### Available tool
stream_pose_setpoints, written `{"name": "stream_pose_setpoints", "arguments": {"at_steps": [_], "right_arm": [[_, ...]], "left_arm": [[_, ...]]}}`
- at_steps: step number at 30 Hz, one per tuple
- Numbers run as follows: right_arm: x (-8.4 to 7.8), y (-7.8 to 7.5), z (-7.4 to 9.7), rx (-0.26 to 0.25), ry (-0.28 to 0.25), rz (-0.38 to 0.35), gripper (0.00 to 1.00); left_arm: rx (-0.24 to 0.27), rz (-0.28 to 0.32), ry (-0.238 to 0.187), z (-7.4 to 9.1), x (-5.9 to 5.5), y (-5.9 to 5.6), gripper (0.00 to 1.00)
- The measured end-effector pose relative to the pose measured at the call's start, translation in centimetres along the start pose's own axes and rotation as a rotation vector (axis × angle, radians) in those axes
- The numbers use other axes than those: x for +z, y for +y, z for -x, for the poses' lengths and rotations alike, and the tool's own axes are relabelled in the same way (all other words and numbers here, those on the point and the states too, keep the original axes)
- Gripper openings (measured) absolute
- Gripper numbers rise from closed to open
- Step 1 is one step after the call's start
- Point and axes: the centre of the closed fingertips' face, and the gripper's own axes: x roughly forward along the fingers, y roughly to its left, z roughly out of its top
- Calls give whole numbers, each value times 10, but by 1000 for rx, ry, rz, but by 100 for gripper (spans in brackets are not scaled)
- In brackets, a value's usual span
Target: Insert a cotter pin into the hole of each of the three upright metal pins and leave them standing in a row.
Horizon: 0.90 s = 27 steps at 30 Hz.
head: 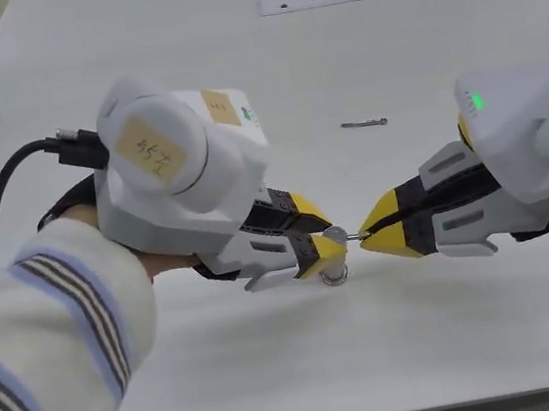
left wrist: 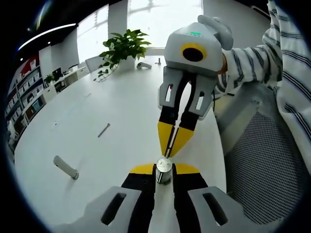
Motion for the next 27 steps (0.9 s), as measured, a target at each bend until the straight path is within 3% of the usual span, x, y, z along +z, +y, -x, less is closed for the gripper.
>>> {"name": "stream_pose_setpoints", "arguments": {"at_steps": [27], "right_arm": [[7, 3, -5, 49, 34, 83, 0]], "left_arm": [[-5, -9, 22, -1, 1, -1, 9]]}}
